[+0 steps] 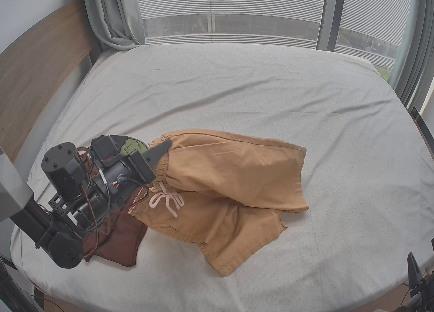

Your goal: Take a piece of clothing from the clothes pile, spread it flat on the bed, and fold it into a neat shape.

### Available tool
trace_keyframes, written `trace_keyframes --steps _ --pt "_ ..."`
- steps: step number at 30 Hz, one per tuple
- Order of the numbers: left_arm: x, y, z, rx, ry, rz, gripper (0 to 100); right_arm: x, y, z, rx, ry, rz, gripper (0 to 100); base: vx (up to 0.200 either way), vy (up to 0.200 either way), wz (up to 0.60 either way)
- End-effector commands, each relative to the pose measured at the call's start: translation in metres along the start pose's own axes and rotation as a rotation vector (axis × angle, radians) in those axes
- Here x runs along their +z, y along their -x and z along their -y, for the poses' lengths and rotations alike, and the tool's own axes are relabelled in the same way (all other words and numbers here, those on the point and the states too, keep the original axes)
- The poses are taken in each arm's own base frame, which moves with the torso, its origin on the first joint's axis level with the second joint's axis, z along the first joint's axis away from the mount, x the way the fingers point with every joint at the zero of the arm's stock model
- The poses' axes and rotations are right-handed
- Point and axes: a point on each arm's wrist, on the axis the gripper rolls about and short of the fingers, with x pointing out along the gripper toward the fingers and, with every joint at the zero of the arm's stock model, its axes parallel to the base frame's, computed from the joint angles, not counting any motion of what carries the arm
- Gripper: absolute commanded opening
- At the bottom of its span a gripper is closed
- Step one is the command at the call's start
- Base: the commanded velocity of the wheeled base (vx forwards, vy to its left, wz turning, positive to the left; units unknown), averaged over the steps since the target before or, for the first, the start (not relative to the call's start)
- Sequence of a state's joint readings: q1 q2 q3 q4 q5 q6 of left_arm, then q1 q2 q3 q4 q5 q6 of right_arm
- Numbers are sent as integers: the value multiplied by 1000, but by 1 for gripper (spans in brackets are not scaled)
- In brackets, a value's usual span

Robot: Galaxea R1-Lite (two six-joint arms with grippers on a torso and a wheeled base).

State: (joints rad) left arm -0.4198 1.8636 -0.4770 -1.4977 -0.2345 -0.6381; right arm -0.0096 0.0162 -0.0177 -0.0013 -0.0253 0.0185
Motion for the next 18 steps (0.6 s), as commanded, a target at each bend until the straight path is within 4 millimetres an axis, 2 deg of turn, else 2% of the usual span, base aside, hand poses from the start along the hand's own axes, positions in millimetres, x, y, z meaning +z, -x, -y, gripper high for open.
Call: trace_keyframes --steps 1,4,5,8,18 --pt "-27 7 -23 55 -81 -95 0 -5 0 0 0 2 -4 100 0 0 0" --pt "-30 8 -26 62 -106 -115 0 -5 0 0 0 2 -6 100 0 0 0" --pt "-39 11 -33 78 -137 -157 0 -5 0 0 0 2 -4 100 0 0 0" --pt "-45 12 -38 95 -158 -183 0 -5 0 0 0 3 -3 100 0 0 0" --pt "-44 10 -37 91 -160 -171 0 -5 0 0 3 3 -1 100 0 0 0"
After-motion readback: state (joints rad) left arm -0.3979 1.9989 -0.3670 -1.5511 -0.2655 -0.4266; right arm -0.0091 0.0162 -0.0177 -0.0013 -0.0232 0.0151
